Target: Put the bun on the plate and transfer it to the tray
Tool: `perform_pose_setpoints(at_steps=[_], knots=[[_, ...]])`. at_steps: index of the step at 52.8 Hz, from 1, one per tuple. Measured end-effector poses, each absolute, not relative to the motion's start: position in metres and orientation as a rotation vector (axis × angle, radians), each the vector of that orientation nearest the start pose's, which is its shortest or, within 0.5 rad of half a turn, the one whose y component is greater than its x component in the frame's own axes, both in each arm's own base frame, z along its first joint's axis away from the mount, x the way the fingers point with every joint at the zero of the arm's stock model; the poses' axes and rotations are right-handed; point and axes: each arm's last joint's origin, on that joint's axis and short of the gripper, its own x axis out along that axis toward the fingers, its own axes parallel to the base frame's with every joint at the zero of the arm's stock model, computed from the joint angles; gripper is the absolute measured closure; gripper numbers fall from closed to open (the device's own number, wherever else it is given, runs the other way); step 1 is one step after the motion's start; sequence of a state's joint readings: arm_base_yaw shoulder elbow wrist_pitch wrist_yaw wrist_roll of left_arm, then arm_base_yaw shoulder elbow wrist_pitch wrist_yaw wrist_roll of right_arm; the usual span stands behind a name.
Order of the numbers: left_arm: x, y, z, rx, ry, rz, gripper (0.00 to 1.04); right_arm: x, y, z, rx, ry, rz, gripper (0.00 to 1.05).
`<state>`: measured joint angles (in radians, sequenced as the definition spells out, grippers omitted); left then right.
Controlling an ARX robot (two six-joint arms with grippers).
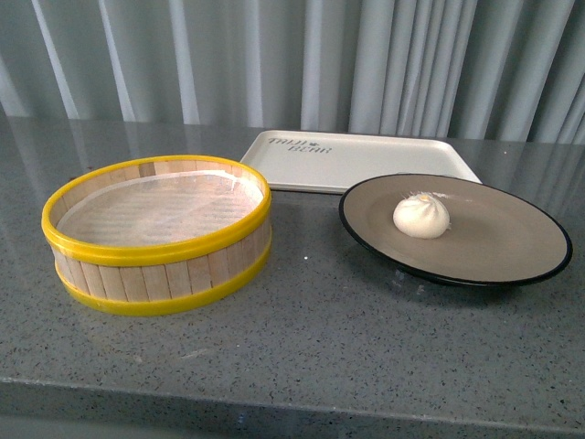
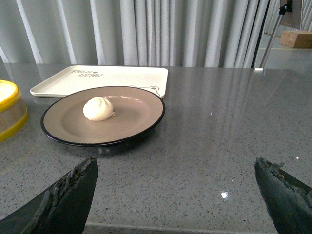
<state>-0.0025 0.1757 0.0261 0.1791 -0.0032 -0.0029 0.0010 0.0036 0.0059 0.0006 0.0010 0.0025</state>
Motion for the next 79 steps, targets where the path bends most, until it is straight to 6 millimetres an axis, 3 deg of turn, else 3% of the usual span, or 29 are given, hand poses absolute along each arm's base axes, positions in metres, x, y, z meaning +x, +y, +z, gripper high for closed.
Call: perform_pose_setpoints(at_steps=[11, 28, 37, 52, 73, 79], knots=[[0.096, 0.000, 0.172, -0.003, -0.025, -0.002, 1.01, 0.098, 0.000, 0.165, 0.003, -0.003, 0.000, 0.08], [0.096, 0.000, 0.172, -0.004, -0.023, -0.002, 0.99, 0.098, 0.000, 0.165, 0.002, -0.003, 0.000, 0.08], [0.096, 0.000, 0.172, -0.003, -0.023, -0.002, 0.70, 0.098, 0.000, 0.165, 0.003, -0.003, 0.000, 0.08], [0.096, 0.000, 0.172, -0.003, -0.023, -0.002, 0.05, 0.098, 0.000, 0.165, 0.002, -0.003, 0.000, 0.08], [0.096, 0.000, 0.172, -0.003, -0.023, -0.002, 0.07, 0.098, 0.000, 0.165, 0.004, 0.000, 0.000, 0.08], [0.096, 0.000, 0.172, -0.003, -0.023, -0.002, 0.07, 0.111, 0.002, 0.170, 0.343, 0.161, -0.131, 0.08]])
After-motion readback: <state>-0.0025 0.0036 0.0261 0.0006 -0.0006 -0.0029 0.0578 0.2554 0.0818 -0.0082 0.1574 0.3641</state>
